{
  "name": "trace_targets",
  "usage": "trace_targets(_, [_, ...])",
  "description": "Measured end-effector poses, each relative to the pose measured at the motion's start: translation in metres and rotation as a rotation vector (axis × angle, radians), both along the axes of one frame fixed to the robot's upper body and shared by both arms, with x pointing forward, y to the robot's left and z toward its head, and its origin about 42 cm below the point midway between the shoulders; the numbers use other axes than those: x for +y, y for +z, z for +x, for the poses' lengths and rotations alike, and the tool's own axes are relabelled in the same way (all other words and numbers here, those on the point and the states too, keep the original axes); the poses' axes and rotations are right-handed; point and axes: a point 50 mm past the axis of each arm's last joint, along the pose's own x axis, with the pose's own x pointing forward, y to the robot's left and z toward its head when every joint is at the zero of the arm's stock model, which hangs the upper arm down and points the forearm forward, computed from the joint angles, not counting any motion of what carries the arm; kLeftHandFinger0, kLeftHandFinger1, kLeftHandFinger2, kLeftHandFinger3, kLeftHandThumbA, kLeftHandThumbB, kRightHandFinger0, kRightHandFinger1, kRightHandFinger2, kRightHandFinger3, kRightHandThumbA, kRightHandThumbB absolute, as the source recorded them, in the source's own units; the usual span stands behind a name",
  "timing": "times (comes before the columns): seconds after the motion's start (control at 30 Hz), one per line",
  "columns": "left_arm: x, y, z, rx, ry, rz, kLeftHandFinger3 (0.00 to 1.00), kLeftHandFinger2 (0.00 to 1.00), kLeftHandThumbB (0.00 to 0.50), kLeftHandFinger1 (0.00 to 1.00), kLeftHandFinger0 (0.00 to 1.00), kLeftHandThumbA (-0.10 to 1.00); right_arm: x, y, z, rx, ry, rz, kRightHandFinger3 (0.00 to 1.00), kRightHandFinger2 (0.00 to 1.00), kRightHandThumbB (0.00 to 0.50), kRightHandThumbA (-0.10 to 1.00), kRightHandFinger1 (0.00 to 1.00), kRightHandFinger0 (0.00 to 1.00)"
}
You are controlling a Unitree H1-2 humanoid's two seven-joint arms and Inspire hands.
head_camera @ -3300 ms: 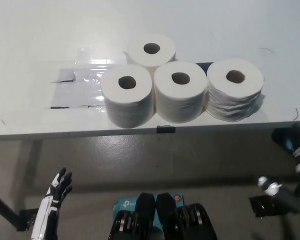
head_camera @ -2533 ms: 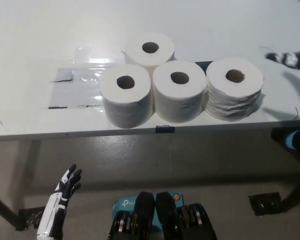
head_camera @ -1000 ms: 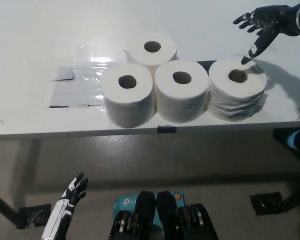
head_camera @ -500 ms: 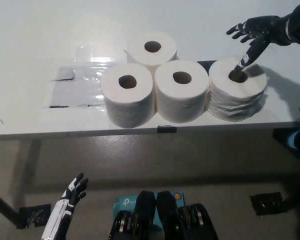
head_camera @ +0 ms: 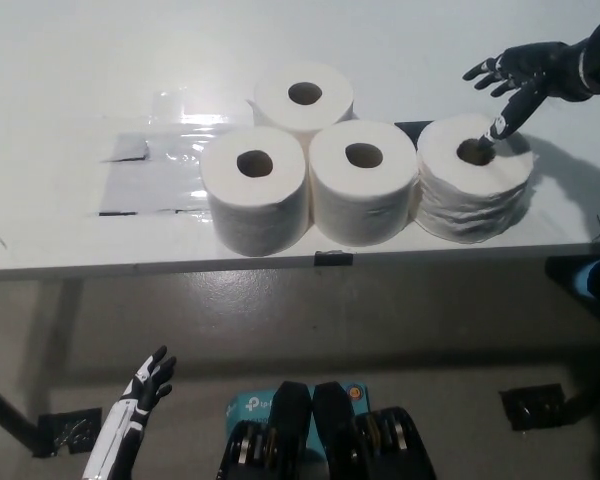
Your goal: A few rolls of toilet paper are kept infront of the robot and the robot uses its right hand to lift one of the rolls and and places it on top of the other rolls to stack it.
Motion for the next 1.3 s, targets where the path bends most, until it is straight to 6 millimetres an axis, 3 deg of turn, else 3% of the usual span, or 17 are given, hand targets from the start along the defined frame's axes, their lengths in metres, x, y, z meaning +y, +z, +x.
trace_targets(0.13, [0.0, 0.0, -0.001, 0.001, 0.0, 0.0, 1.0, 1.0, 0.23, 1.0, 1.0, 1.0, -0.001, -0.003, 0.0, 0.01, -0.004, 0.003, 1.0, 1.0, 0.351, 0.91, 1.0, 1.0])
trace_targets(0.2, [0.0, 0.0, -0.001, 0.001, 0.0, 0.0, 1.0, 1.0, 0.223, 1.0, 1.0, 1.0, 0.0, -0.004, 0.0, 0.009, 0.003, 0.0, 1.0, 1.0, 0.325, 0.93, 1.0, 1.0])
trace_targets(0.27, [0.0, 0.0, -0.001, 0.0, 0.0, 0.0, 1.0, 1.0, 0.222, 1.0, 1.0, 1.0, 0.002, -0.006, 0.0, 0.012, 0.012, -0.003, 1.0, 1.0, 0.262, 0.97, 1.0, 1.0])
trace_targets(0.33, [0.0, 0.0, -0.001, 0.0, 0.0, 0.0, 1.0, 1.0, 0.223, 1.0, 1.0, 1.0, 0.004, -0.011, 0.0, 0.019, 0.031, -0.005, 1.0, 1.0, 0.254, 0.95, 1.0, 1.0])
trace_targets(0.47, [0.0, 0.0, -0.001, -0.001, 0.0, -0.002, 1.0, 1.0, 0.22, 1.0, 1.0, 1.0, 0.009, -0.02, 0.0, 0.033, 0.06, -0.002, 1.0, 1.0, 0.276, 0.86, 1.0, 1.0])
trace_targets(0.53, [0.0, 0.0, -0.001, -0.001, 0.0, -0.002, 1.0, 1.0, 0.217, 1.0, 1.0, 1.0, 0.01, -0.023, 0.0, 0.039, 0.063, -0.001, 1.0, 1.0, 0.296, 0.91, 1.0, 1.0])
trace_targets(0.7, [0.0, 0.0, -0.001, 0.0, 0.0, -0.003, 1.0, 1.0, 0.22, 1.0, 1.0, 1.0, 0.016, -0.028, 0.0, 0.048, 0.075, -0.014, 1.0, 1.0, 0.322, 0.89, 1.0, 1.0])
trace_targets(1.0, [0.0, 0.0, -0.002, 0.001, -0.002, -0.003, 1.0, 1.0, 0.205, 1.0, 1.0, 1.0, 0.02, -0.036, 0.0, 0.062, 0.073, -0.083, 1.0, 1.0, 0.31, 0.88, 1.0, 1.0])
trace_targets(1.2, [-0.001, 0.0, -0.002, 0.001, -0.002, -0.003, 1.0, 1.0, 0.21, 1.0, 1.0, 1.0, 0.021, -0.036, 0.001, 0.063, 0.057, -0.172, 1.0, 1.0, 0.338, 0.71, 1.0, 1.0])
trace_targets(1.23, [-0.001, 0.0, -0.002, 0.001, -0.003, -0.003, 1.0, 1.0, 0.21, 1.0, 1.0, 1.0, 0.021, -0.037, 0.001, 0.063, 0.053, -0.198, 1.0, 1.0, 0.341, 0.69, 1.0, 0.93])
trace_targets(1.27, [-0.001, 0.0, -0.002, 0.001, -0.003, -0.004, 1.0, 1.0, 0.203, 1.0, 1.0, 1.0, 0.022, -0.037, 0.001, 0.06, 0.049, -0.222, 0.93, 0.81, 0.339, 0.65, 0.65, 0.47])
trace_targets(1.3, [-0.001, 0.0, -0.002, 0.001, -0.003, -0.004, 1.0, 1.0, 0.202, 1.0, 1.0, 1.0, 0.022, -0.038, 0.001, 0.057, 0.046, -0.236, 0.8, 0.61, 0.309, 0.64, 0.43, 0.22])
